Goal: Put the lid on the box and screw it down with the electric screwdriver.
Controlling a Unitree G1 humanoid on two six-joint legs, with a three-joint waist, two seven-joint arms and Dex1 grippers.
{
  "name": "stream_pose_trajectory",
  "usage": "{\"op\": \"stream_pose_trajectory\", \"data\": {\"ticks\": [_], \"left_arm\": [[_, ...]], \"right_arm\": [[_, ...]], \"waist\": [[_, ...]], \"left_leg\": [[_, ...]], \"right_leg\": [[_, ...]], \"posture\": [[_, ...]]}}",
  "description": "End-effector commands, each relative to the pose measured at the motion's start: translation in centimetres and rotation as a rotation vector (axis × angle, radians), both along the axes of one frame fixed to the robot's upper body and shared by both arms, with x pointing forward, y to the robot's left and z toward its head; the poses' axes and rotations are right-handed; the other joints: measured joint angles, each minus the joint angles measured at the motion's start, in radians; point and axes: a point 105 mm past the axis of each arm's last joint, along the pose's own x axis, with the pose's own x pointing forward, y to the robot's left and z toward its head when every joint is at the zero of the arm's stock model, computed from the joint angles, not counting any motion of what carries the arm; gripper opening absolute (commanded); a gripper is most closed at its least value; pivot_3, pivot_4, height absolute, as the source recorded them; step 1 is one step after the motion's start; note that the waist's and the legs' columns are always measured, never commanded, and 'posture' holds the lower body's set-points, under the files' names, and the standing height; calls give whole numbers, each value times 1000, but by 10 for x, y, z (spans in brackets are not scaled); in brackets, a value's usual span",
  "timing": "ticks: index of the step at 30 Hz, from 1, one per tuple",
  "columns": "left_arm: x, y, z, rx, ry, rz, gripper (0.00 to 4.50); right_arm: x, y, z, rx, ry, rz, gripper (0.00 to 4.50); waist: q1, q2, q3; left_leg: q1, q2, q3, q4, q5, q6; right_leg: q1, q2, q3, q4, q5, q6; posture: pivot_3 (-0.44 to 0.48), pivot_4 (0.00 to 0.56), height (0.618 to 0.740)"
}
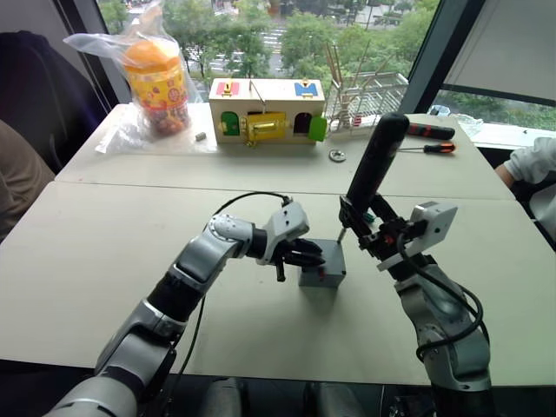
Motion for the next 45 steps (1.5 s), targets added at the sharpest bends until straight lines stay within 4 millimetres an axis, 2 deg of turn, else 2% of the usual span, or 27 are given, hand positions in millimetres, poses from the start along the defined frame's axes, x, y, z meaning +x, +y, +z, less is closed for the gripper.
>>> {"op": "stream_pose_trajectory", "data": {"ticks": [1,12,19,25,30,34,36,45], "left_arm": [[-4,3,-20,57,48,10,1120],[-7,2,-25,65,57,0,1120],[-8,1,-26,65,64,-3,1120],[-7,1,-26,65,66,1,1120],[-7,2,-27,66,70,4,1120],[-6,3,-28,68,74,13,1120],[-7,3,-29,71,76,14,1120],[-8,6,-31,80,82,18,1120]], "right_arm": [[6,-6,-11,27,59,-36,1787],[1,9,5,60,33,22,1787],[0,8,17,71,6,24,1787],[1,7,18,53,8,22,1787],[2,8,2,20,52,23,1787],[2,5,-43,-31,185,-10,1787],[0,5,-55,-49,214,-9,1787],[-1,3,-62,-47,226,-7,1787]], "waist": [[-3,1,0],[-6,2,1],[-7,4,2],[-7,5,3],[-6,5,3],[-7,4,3],[-7,3,1],[-7,-5,-5]], "left_leg": [[0,0,0,0,0,0],[-1,0,0,0,0,0],[-1,0,0,-1,0,0],[-1,0,0,-1,0,0],[-1,0,0,-1,0,0],[-1,0,0,-1,0,0],[-1,0,0,-1,0,0],[0,1,0,-3,0,0]], "right_leg": [[0,0,0,0,0,0],[-1,-2,0,0,0,0],[-1,-2,0,0,0,0],[-1,-2,0,0,0,0],[-1,-2,0,-1,0,0],[-1,-2,0,-1,0,0],[0,-2,0,-1,0,0],[0,-3,0,-1,-2,-4]], "posture": [[0,150,708],[0,150,708],[0,150,708],[0,150,708],[0,150,708],[0,150,708],[0,150,708],[0,150,708]]}}
